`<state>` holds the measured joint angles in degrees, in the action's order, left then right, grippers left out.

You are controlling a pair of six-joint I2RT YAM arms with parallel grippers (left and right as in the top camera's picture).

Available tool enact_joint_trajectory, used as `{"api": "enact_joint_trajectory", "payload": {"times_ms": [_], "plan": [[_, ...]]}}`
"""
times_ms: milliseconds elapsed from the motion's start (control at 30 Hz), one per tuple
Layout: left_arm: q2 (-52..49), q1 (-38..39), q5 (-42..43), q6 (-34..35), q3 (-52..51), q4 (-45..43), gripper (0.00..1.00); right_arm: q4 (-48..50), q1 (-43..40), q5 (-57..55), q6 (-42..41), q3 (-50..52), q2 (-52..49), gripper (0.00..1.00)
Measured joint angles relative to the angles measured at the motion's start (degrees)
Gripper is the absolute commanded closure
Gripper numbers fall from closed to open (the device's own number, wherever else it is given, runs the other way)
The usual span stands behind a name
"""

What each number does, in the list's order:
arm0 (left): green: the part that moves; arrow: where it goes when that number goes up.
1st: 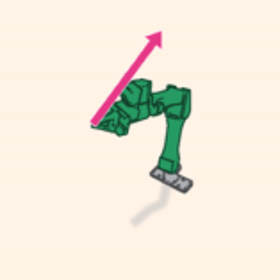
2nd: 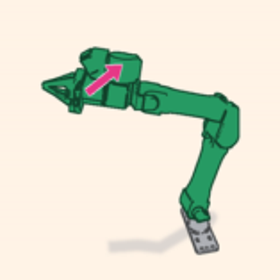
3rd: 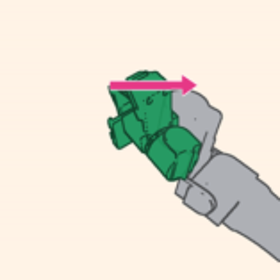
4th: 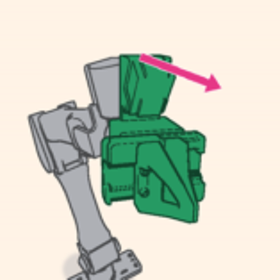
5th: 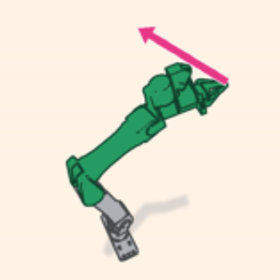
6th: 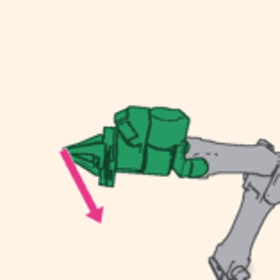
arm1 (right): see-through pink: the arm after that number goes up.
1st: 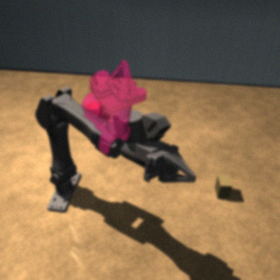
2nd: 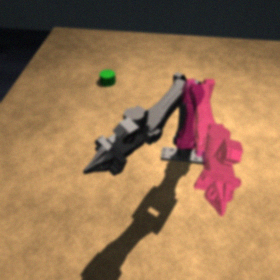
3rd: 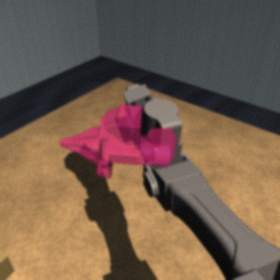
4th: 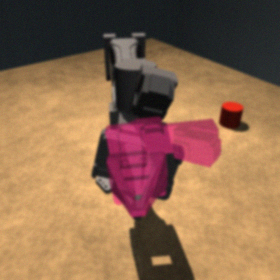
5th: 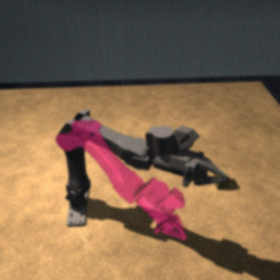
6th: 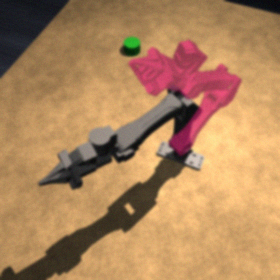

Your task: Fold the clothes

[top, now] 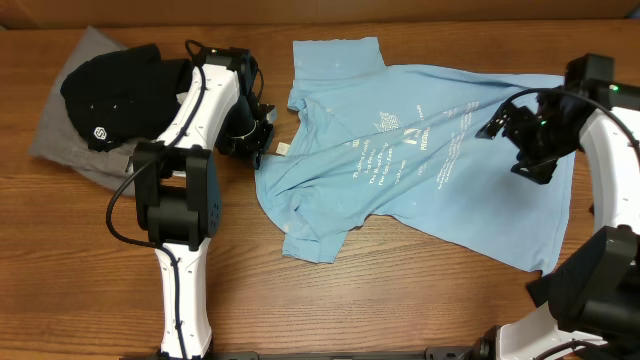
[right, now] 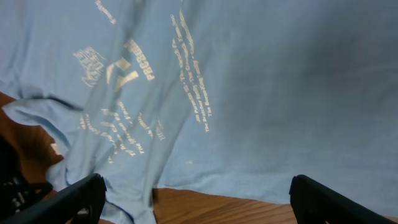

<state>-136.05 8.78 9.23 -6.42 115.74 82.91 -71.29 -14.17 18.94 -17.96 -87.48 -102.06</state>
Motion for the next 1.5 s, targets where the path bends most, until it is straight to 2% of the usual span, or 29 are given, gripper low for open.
{"api": "enact_joint_trajectory", "payload": {"times_ms": [300, 600, 767, 1167, 1333, 1400, 1433, 1500], "plan": [[0.0, -3.6, -1.8, 0.4, 0.0, 8.3, 0.96, 4.9, 0.7, -1.4, 0.0, 8.7, 0.0, 0.05], [0.0, -11.1, 0.7, 0.4, 0.0, 9.0, 0.96, 6.1, 0.7, -2.4, -0.1, 12.7, 0.0, 0.04], [0.4, -13.0, 1.7, 0.5, 0.1, 12.9, 0.96, 6.5, 0.7, -4.9, -1.5, 15.5, 0.0, 0.03], [12.7, -19.4, -2.2, 3.0, 0.1, 12.8, 0.96, 7.7, -2.2, -14.3, -10.6, 23.0, 0.1, 0.11], [12.9, -20.3, -3.3, 3.3, 0.1, 12.2, 0.96, 8.7, -7.2, -15.5, -12.3, 27.1, 0.2, 0.21], [12.9, -20.1, -3.5, 3.3, 0.1, 12.2, 0.96, 9.7, -8.0, -15.4, -12.6, 29.5, 0.3, 0.29], [12.9, -20.1, -3.5, 3.3, 0.1, 12.2, 0.96, 10.6, -8.0, -15.3, -12.8, 30.9, 0.3, 0.36], [12.9, -20.1, -3.5, 3.3, 0.1, 12.1, 0.96, 11.9, -8.0, -14.4, -12.6, 32.6, 1.2, 0.58]]}}
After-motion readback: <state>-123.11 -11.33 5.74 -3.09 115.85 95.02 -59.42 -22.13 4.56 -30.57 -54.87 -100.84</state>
